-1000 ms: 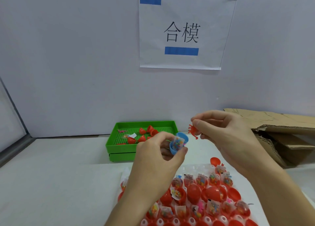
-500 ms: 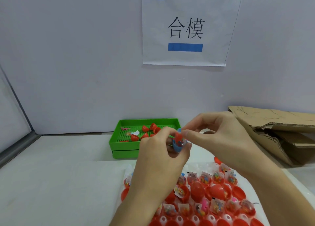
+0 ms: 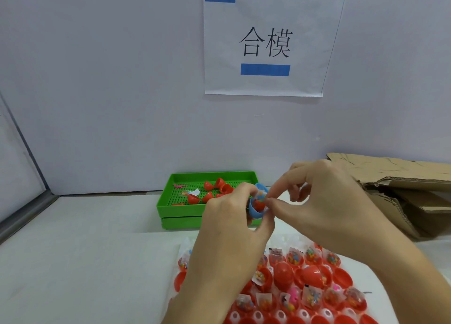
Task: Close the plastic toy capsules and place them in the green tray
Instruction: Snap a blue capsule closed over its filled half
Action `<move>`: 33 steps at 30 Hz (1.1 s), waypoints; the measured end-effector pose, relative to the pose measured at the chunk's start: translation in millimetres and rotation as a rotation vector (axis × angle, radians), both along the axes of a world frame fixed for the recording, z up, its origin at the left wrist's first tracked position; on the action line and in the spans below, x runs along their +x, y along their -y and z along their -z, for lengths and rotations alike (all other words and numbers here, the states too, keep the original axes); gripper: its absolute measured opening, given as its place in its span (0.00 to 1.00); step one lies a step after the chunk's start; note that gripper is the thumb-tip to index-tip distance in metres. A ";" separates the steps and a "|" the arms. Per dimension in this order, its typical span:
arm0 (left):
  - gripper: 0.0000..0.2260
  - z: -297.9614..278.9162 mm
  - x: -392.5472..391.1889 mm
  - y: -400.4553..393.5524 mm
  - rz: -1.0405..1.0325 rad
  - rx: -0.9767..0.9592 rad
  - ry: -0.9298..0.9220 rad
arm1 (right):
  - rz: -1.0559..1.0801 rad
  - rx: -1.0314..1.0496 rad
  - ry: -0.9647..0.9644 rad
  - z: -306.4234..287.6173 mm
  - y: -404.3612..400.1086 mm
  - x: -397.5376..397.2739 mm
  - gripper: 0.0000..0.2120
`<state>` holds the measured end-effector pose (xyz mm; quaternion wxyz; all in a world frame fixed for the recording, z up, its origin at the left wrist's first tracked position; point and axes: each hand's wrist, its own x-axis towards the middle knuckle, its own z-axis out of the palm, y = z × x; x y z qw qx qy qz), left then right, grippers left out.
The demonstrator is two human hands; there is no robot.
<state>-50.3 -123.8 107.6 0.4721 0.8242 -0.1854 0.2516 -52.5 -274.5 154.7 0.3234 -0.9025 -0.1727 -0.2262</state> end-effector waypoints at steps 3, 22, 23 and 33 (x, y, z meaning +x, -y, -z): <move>0.04 0.6 0.4 0.2 0.010 0.036 0.016 | 0.004 -0.001 0.008 1.4 -1.6 0.2 0.07; 0.04 -9.6 0.7 -5.8 0.256 -0.334 -0.197 | -0.169 0.619 -0.693 5.0 23.1 17.5 0.15; 0.04 -9.3 1.1 -6.4 0.249 -0.330 -0.195 | -0.183 0.625 -0.668 5.0 23.3 17.7 0.13; 0.07 -8.8 2.3 -8.4 0.196 -0.276 -0.213 | -0.334 0.579 -0.447 2.4 22.6 13.7 0.09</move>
